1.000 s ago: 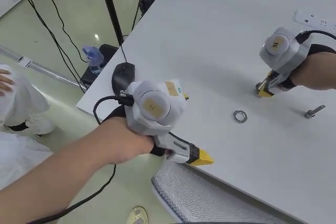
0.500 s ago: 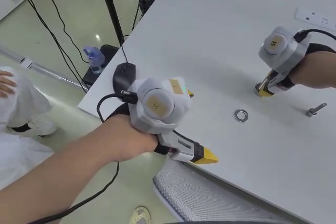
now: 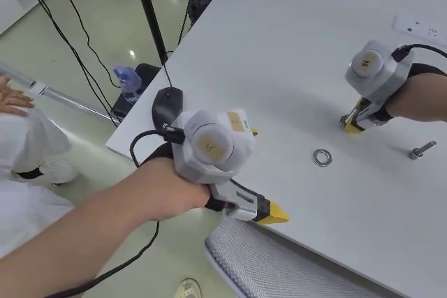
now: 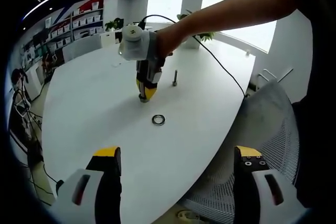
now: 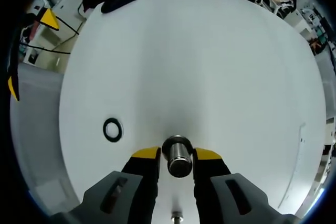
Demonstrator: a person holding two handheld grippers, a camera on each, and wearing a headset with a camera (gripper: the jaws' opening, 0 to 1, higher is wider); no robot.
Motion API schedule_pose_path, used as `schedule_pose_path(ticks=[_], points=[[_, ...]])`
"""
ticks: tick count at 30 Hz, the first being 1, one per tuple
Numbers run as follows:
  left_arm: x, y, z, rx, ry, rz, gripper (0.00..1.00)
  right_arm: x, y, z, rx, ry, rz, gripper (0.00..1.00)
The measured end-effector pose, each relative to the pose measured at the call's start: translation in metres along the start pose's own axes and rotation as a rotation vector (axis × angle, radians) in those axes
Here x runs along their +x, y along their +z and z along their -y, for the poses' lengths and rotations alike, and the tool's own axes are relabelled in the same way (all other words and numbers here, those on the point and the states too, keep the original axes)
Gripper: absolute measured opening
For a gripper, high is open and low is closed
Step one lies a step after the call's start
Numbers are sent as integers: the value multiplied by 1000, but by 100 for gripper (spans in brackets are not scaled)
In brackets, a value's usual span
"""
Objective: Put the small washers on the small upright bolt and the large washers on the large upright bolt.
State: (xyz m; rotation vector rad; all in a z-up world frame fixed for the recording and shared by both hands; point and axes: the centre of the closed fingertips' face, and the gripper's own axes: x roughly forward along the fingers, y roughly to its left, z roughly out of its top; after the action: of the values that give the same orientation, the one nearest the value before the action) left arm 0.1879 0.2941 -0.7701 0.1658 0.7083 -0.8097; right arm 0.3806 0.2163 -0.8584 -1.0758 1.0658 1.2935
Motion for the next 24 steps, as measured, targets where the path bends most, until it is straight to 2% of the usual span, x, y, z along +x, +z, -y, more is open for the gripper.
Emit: schedule_pose_path(ticks=[3, 11, 20, 24], points=[[-1, -2, 1, 1, 0, -6, 89, -1, 3, 1, -5, -7, 20, 35], [-4, 1, 4, 7, 1, -1, 88, -3, 0, 2, -17, 3, 22, 41], [-11, 2, 5, 25, 8, -8, 88, -28, 4, -3, -33, 0, 64, 43], [-18, 7, 6, 29, 14, -2, 88, -40, 13, -12, -97, 11, 114, 43]])
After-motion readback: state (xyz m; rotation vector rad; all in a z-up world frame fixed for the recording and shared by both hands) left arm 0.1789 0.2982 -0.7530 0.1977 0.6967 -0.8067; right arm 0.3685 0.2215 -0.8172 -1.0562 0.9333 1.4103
